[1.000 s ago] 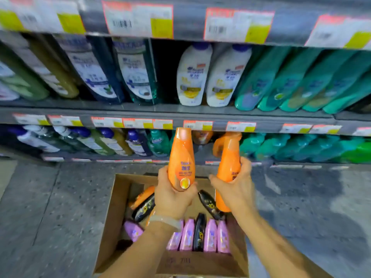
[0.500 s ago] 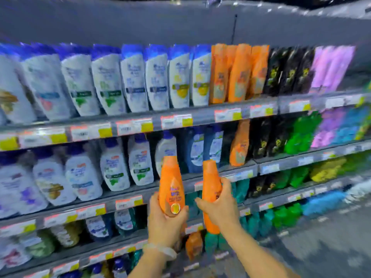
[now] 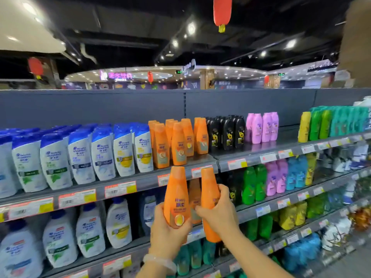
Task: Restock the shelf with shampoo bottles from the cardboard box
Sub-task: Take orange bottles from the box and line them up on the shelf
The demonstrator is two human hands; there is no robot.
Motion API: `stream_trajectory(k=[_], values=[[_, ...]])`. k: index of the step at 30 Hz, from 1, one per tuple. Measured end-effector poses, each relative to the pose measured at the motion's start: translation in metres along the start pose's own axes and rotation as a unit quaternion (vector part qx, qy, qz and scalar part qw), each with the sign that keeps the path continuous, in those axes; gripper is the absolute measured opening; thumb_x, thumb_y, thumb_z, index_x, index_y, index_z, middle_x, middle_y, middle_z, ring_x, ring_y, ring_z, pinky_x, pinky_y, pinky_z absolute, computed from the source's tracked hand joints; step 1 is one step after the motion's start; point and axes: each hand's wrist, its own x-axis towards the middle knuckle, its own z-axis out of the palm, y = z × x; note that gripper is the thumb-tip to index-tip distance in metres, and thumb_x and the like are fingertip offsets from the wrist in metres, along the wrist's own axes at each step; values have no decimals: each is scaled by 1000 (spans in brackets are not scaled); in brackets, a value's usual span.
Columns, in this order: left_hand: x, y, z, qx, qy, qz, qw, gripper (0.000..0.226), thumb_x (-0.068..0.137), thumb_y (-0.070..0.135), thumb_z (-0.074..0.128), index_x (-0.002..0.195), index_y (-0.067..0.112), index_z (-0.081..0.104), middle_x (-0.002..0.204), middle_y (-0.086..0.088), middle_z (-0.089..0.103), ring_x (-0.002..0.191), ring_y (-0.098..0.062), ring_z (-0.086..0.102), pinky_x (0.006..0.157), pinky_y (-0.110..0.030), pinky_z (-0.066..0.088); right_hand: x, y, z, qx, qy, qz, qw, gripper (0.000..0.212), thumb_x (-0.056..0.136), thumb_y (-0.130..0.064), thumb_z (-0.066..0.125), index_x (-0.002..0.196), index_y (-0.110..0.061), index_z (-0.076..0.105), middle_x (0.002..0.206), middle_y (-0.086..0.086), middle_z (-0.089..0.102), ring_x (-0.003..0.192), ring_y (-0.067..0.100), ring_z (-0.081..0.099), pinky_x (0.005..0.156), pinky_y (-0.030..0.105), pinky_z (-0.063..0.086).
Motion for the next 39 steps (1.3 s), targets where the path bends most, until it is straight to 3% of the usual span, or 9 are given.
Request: stream_trajectory(k=[4,11,15,17,20,22,25,32,39], values=[[10,25,76,-6,16,12,1000,50,72,16,78,106,21,43,88,9,59,76,1,57,53,-12,43,51,25,-61,-8,4,-13,1000,76,64,-41,75,124,-29,30,109,-2,57,98,25,58,79,37,49],[31,60,180,-21,64,23,997,46,73,17,78,103,19,44,88,4,60,76,-7,59,54,-12,48,124,61,-146,-21,-10,-39,999,83,64,-42,76,130,-29,27,116,-1,56,103,25,57,84,37,47],[49,62,210,-35,92,0,995,51,67,25,80,105,21,46,94,-3,63,83,-18,63,76,-43,56,155,72,-162,-12,-25,-49,998,82,66,-41,76,131,-30,27,116,-3,54,105,25,56,86,38,46],[61,60,216,-38,108,-6,993,55,60,35,80,101,25,46,93,-4,64,83,-21,64,77,-47,56,170,74,-159,0,-33,-53,998,81,65,-41,76,128,-31,27,113,-4,54,103,25,56,87,41,47],[86,57,218,-20,119,4,993,44,65,28,80,90,31,44,87,-2,63,79,-16,63,66,-30,53,195,73,-148,14,-48,-62,997,81,64,-41,76,127,-32,26,108,-6,53,101,24,57,88,43,48],[105,59,216,-8,127,23,992,44,71,18,78,98,27,43,88,1,61,79,-11,61,61,-18,45,215,68,-140,17,-54,-76,996,80,65,-41,76,126,-31,26,106,-7,51,100,24,57,86,41,48],[134,57,210,7,160,53,986,49,71,16,77,107,20,44,89,2,61,81,-11,60,62,-17,43,244,59,-122,34,-58,-102,993,80,64,-40,76,127,-30,27,111,-4,54,99,23,57,83,39,48],[191,52,185,26,221,78,972,47,72,13,77,105,15,44,86,5,58,78,-5,59,65,-20,45,301,29,-93,58,-69,-145,985,79,67,-41,76,128,-28,28,103,-10,47,94,16,50,80,36,44],[213,46,183,49,248,73,965,48,71,12,77,106,14,45,88,3,57,78,-7,58,63,-16,44,328,3,-60,70,-89,-170,979,81,69,-45,76,130,-27,25,125,-2,49,110,23,54,85,38,46]])
